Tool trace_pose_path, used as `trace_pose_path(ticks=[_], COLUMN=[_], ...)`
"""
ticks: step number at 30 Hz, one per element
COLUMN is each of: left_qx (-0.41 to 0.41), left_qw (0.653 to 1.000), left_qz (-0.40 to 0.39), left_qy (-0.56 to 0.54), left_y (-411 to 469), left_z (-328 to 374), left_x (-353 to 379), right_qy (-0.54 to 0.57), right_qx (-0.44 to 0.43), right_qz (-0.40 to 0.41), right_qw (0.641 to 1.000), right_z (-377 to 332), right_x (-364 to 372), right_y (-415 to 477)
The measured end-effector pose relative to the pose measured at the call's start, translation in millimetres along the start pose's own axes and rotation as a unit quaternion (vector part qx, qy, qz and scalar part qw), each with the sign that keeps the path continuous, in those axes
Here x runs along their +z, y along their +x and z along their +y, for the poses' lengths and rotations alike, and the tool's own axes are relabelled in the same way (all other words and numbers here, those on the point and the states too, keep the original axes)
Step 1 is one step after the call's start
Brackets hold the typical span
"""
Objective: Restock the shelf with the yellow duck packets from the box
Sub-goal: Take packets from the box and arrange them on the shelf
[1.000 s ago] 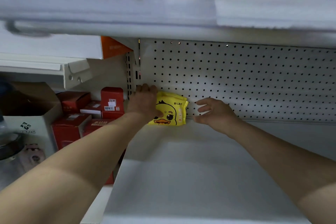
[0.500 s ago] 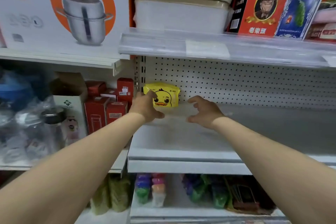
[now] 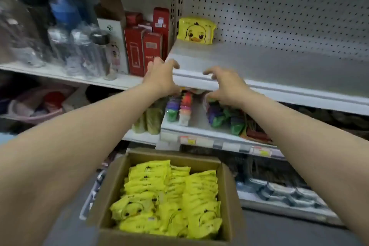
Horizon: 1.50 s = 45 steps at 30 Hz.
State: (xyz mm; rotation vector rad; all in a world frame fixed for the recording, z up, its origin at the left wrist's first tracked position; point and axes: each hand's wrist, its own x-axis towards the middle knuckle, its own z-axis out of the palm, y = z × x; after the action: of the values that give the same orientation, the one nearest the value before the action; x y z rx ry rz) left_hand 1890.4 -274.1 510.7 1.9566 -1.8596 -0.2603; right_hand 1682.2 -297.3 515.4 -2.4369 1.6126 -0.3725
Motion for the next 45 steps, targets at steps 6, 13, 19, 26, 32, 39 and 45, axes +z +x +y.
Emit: trace_pose_path(ticks=[6, 13, 19, 26, 32, 39, 45], left_qx=[-0.027, -0.078, -0.158, -0.226, -0.243, -0.295, -0.275], left_qw=[0.998, 0.98, 0.948, 0.928, 0.922, 0.918, 0.899], left_qz=[-0.051, -0.177, -0.271, -0.292, -0.296, -0.249, -0.327], left_qy=[-0.004, -0.034, -0.052, -0.047, -0.063, -0.089, -0.091], left_y=[-65.9, -133.2, -174.4, -190.5, -192.0, -196.8, -202.9], left_z=[-29.0, -83.6, -148.8, -216.0, -245.2, -262.5, -271.7], left_x=[71.6, 164.8, 218.6, 239.5, 260.0, 272.1, 281.6], right_qy=[-0.014, 0.007, 0.036, 0.092, 0.139, 0.131, 0.074], right_qx=[-0.01, 0.063, 0.122, 0.125, 0.093, 0.077, 0.08], right_qz=[-0.063, -0.198, -0.305, -0.345, -0.357, -0.391, -0.397], right_qw=[0.998, 0.978, 0.944, 0.925, 0.919, 0.908, 0.911], right_z=[12.7, 39.7, 50.5, 23.6, -9.5, -30.8, -36.8], right_x=[78.8, 181.6, 266.9, 326.1, 363.8, 398.7, 409.7], right_y=[-53.1, -106.6, -137.8, -117.6, -76.9, -55.6, -49.9])
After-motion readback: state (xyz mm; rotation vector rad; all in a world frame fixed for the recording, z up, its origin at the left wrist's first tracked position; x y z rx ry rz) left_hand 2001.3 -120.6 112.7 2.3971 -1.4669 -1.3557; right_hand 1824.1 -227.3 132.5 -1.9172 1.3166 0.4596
